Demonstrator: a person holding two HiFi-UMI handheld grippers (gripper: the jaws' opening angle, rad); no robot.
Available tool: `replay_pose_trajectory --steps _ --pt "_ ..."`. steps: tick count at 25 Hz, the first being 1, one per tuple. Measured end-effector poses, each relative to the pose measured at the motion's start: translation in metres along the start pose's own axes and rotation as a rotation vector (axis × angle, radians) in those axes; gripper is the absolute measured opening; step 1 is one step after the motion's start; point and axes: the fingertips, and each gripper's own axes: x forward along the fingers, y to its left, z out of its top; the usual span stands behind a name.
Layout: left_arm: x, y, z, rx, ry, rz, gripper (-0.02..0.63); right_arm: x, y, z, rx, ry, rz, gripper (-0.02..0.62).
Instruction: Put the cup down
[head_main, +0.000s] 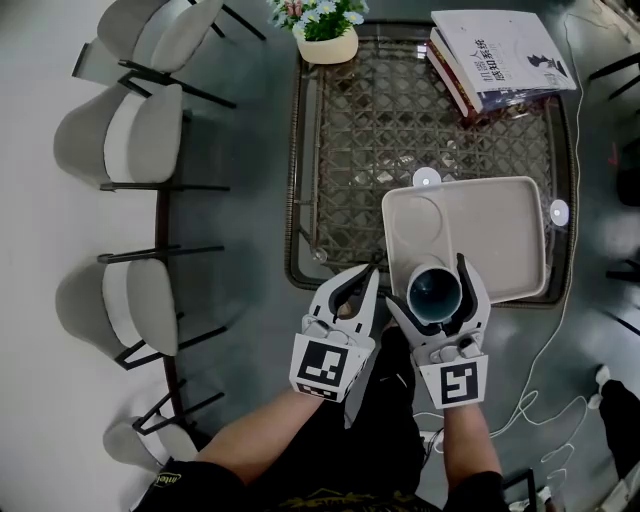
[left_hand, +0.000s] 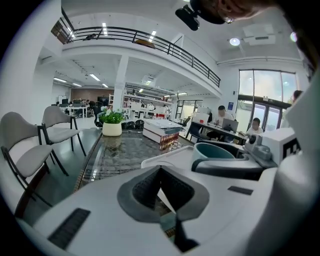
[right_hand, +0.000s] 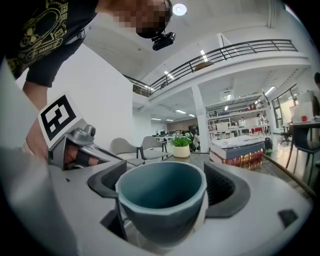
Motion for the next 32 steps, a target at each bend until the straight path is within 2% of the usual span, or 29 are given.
replay_pose_trajectory --steps 9,13,18,24,27,32 --pt "-0.009 0.003 0.016 0.019 -0.025 0.009 -0.011 -0.026 0.000 0.013 0.017 0.006 -0.037 0.465" --pt "-0.021 0.007 0.029 0.029 -0.040 0.020 -0.011 -0.041 0.000 0.044 -0.040 -0.030 -0.054 0.465" --pt "-0.041 0.004 0.052 0.043 -0.074 0.010 -0.011 -0.056 0.003 0.074 -0.063 -0.018 -0.096 0.463" --pt "-0.066 -0.008 0.089 0.063 -0.125 -0.029 -0.011 -0.060 0.021 0.112 -0.065 -0.025 -0.085 0.460" --pt "-0.078 -0.017 0.103 0.074 -0.136 -0.057 -0.011 -0.065 0.033 0.126 -0.050 -0.003 -0.082 0.380" --pt "-0.097 -0.026 0.123 0.086 -0.162 -0.089 -0.011 -0.070 0.049 0.150 -0.081 0.002 -0.071 0.302"
